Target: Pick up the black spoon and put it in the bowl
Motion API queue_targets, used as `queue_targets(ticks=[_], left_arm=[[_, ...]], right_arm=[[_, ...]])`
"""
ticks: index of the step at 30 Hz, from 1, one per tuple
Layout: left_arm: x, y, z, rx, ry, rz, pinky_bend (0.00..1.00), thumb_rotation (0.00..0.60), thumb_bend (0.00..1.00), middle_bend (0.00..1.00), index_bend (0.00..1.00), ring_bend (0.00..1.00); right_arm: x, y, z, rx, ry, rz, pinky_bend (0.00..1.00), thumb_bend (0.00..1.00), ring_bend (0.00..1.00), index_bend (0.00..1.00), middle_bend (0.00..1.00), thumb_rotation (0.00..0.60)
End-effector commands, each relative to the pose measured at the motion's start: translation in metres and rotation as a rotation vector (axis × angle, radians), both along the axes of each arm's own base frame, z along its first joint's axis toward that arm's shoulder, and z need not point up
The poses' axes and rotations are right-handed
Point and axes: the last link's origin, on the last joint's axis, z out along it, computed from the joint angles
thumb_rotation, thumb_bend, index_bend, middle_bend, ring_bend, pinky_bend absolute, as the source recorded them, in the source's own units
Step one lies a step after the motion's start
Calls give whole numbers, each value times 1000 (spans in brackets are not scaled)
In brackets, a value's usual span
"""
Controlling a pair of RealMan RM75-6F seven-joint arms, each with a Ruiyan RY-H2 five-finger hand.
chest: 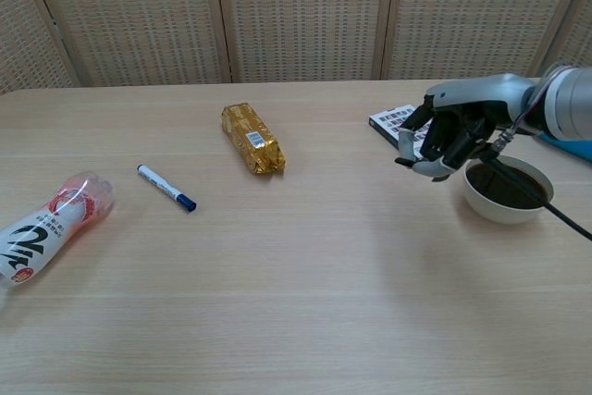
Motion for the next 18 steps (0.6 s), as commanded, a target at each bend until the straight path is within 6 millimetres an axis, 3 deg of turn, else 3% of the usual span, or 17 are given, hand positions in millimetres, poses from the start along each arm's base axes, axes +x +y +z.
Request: queue_targets(ticks=[1, 18], left_arm=[[0, 0, 0, -1, -1, 2, 0, 600, 475, 36, 21, 0], [-2, -4, 0, -4, -12, 6, 0, 600, 475, 36, 20, 0]], right_arm=[[-14, -8, 6, -10, -7, -50, 962, 645, 972, 676, 933, 600], [-64, -23, 8, -18, 53, -175, 962, 645, 972, 678, 932, 600]])
